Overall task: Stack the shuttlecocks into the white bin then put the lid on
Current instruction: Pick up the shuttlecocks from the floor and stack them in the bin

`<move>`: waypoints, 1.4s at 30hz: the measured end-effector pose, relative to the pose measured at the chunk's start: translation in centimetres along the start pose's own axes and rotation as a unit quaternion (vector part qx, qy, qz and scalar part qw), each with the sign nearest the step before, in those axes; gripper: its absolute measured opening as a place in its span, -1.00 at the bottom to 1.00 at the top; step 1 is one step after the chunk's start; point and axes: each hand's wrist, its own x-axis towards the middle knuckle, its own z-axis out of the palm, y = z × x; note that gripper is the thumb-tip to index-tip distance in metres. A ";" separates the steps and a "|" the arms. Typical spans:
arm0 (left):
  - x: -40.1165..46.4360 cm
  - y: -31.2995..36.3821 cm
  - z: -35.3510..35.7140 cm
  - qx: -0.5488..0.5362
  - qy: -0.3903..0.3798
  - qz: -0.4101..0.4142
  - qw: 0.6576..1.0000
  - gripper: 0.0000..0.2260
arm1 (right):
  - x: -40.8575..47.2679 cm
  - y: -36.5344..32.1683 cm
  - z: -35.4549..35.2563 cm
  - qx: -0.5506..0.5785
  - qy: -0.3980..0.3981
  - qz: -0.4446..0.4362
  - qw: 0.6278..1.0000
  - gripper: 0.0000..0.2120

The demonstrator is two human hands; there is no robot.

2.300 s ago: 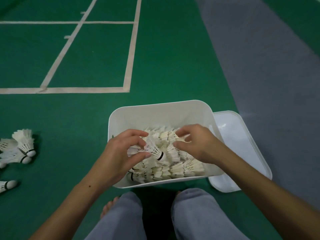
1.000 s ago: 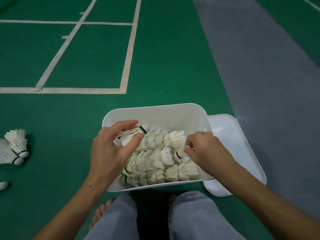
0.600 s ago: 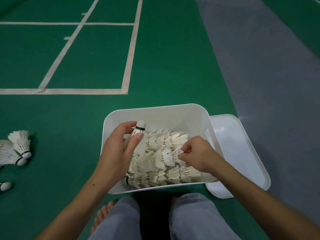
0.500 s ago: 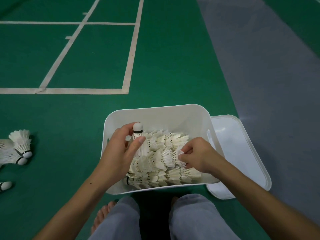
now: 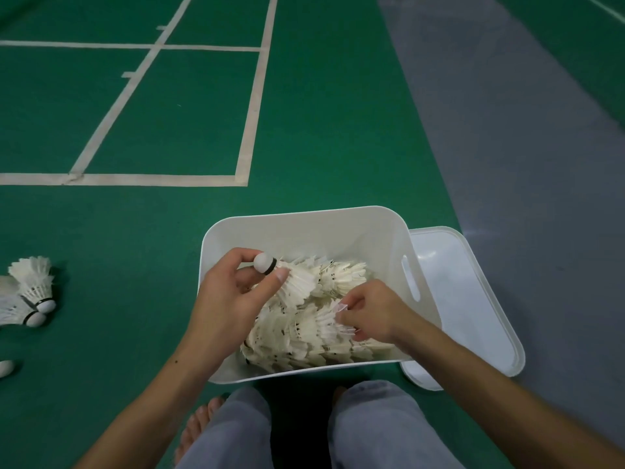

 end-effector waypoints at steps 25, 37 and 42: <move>1.7 -0.9 0.2 0.431 -0.158 0.113 0.881 -0.62 | -5.3 -2.2 -5.6 -0.333 0.208 -0.096 0.915 -0.80; 2.5 -2.0 1.3 0.475 -0.201 -0.055 0.855 -0.46 | -1.9 -0.4 -2.4 -0.181 0.072 -0.006 0.981 -0.80; 3.0 -2.8 1.8 0.468 -0.206 -0.058 0.858 -0.43 | -1.5 0.1 -1.9 -0.193 0.051 0.021 0.980 -0.77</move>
